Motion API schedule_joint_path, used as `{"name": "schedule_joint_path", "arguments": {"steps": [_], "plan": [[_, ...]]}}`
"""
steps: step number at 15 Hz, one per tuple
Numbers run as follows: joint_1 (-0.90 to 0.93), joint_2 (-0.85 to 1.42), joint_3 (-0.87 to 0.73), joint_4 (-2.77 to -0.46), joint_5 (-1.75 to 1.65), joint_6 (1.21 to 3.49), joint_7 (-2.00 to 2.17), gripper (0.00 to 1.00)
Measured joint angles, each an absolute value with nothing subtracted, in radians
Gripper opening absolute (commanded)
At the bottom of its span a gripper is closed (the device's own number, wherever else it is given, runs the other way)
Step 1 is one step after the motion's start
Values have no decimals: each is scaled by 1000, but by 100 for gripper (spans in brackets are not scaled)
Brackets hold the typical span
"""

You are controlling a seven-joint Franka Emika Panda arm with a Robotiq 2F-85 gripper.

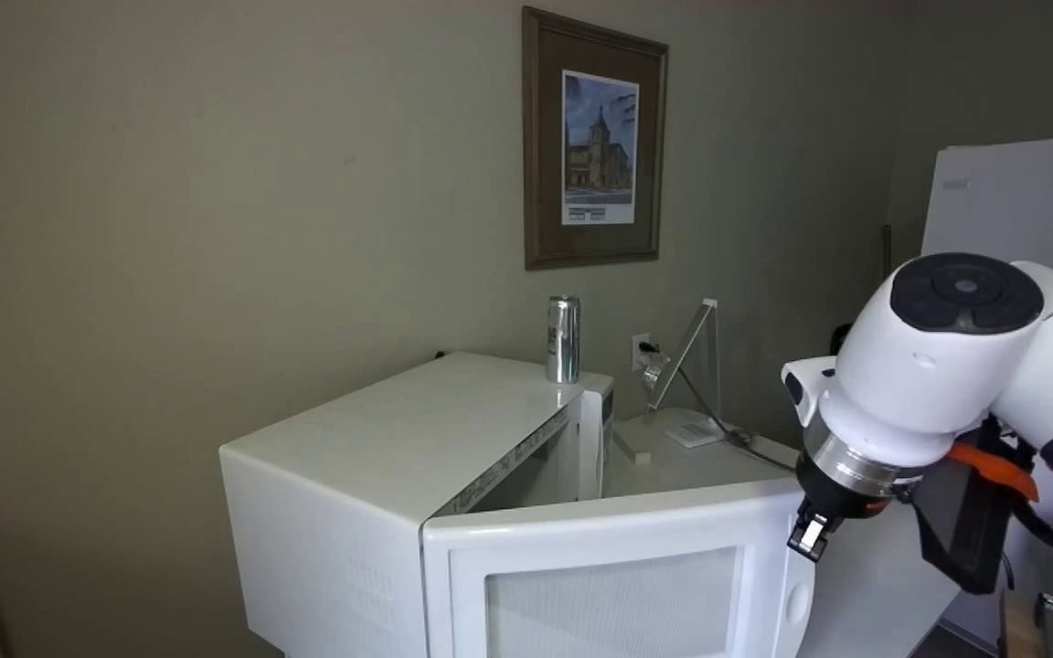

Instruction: Close the door to the microwave

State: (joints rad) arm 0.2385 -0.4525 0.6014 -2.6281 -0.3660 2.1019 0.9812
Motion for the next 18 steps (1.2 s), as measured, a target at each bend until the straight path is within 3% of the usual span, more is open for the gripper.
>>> {"name": "schedule_joint_path", "arguments": {"steps": [9, 18], "plan": [[141, -437, 625, -2727, -861, 2295, 1326, 1], [153, -438, 603, -2733, -888, 2302, 1343, 0]]}}
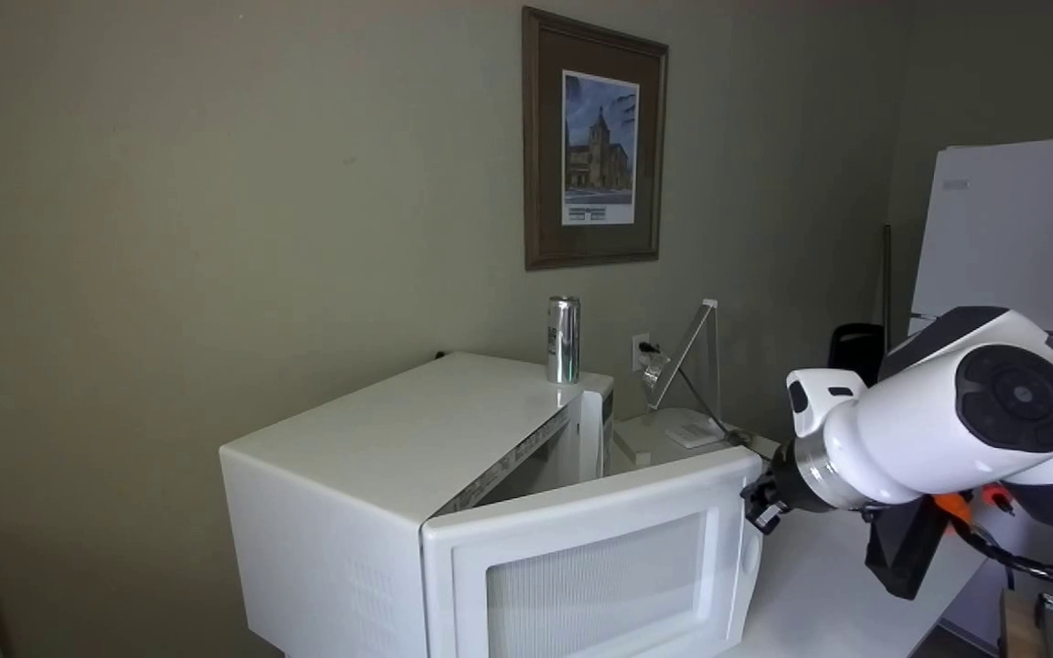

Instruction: Close the door to the microwave

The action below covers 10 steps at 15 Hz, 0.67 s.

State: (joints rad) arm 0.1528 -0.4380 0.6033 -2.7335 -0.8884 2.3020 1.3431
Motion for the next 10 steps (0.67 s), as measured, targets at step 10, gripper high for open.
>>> {"name": "schedule_joint_path", "arguments": {"steps": [10], "plan": [[112, -422, 409, -2744, -1435, 2393, 1606, 0]]}}
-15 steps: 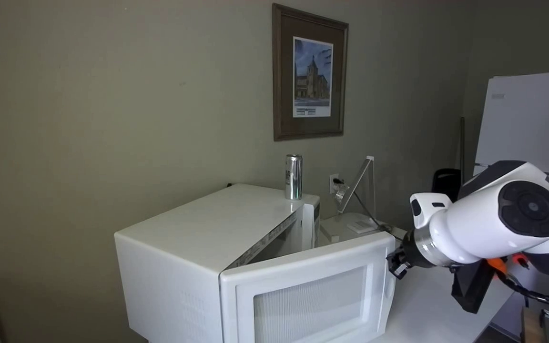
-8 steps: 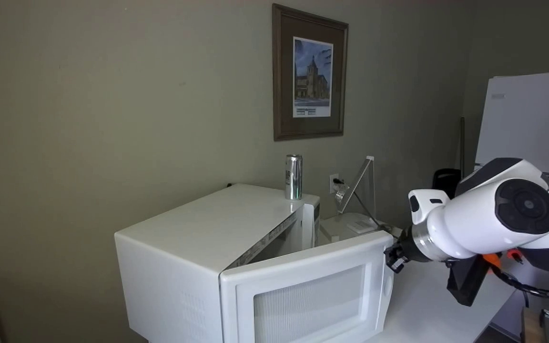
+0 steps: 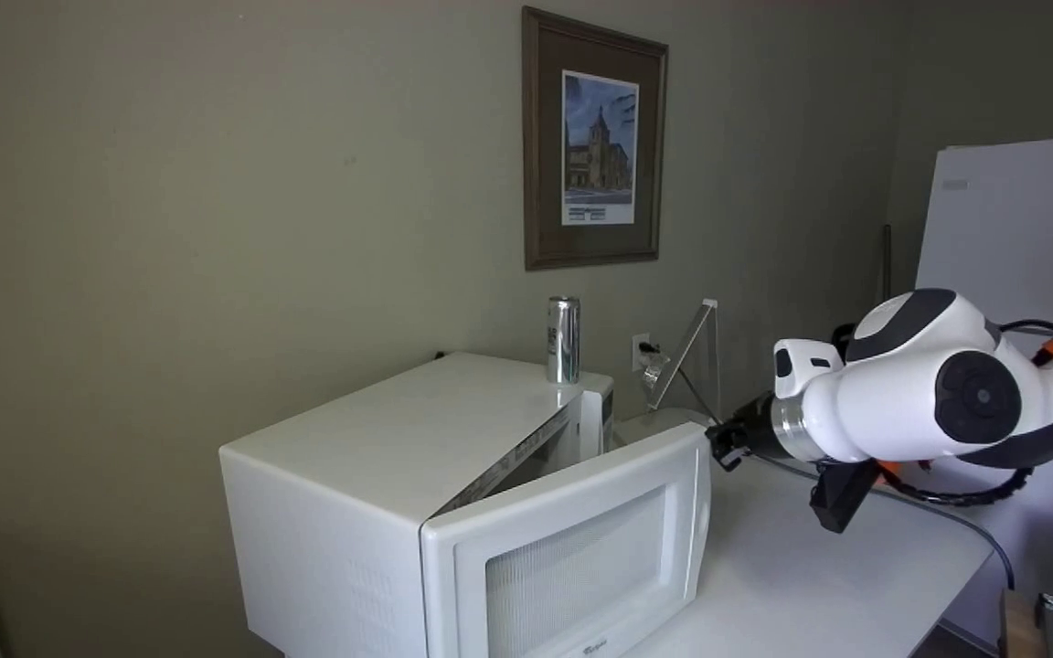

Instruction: Close the door to the microwave

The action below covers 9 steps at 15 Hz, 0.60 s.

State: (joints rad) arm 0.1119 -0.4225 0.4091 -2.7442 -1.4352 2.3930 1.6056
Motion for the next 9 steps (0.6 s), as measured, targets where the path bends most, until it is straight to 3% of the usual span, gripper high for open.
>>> {"name": "schedule_joint_path", "arguments": {"steps": [3, 9], "plan": [[54, -420, 384, -2738, -1675, 2500, 1811, 0], [134, -358, 182, -2696, -2030, 2542, 2143, 0]]}}
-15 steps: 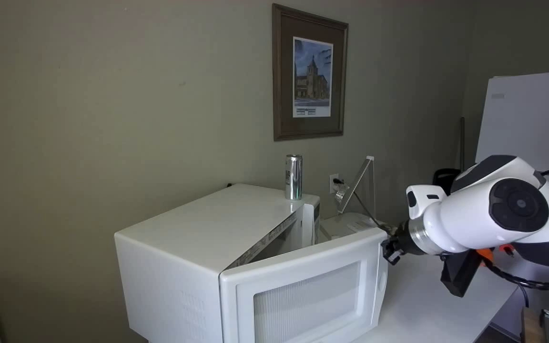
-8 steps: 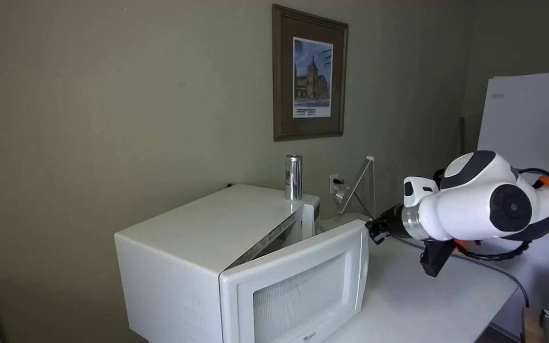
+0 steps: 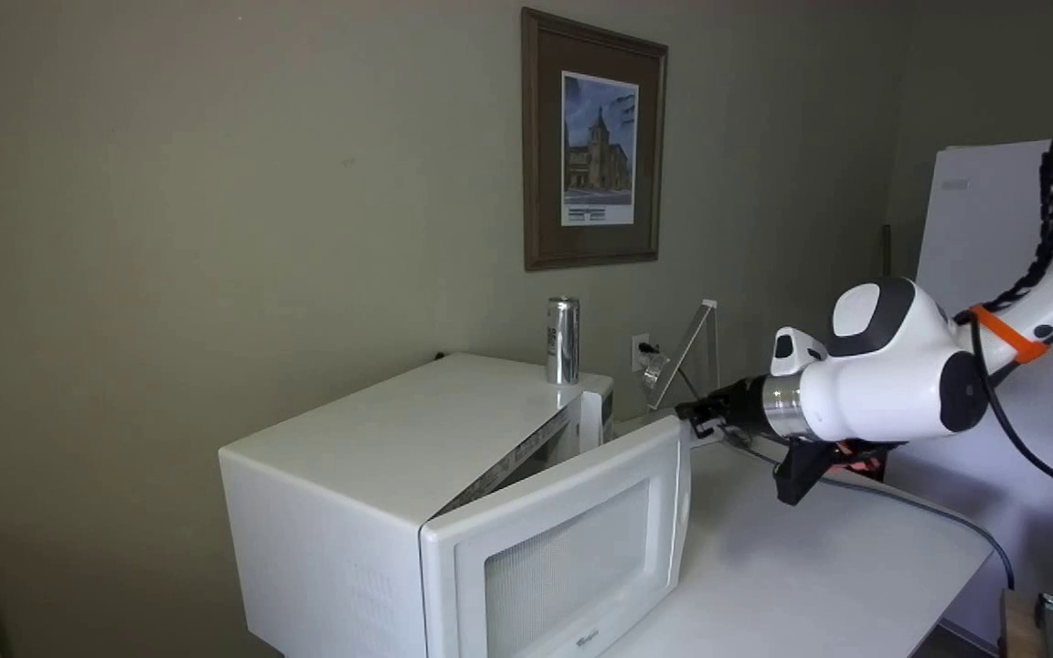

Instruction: Close the door to the microwave

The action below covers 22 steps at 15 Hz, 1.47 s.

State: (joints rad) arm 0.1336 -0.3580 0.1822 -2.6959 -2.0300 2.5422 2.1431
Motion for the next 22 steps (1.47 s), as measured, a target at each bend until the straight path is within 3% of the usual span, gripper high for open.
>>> {"name": "schedule_joint_path", "arguments": {"steps": [5, 15, 22], "plan": [[206, -305, 55, -2640, -2136, 2585, 2234, 0], [247, -356, 63, -2636, -2104, 2471, 2236, 0], [320, -481, 58, -2645, -1927, 2747, 2154, 0]]}}
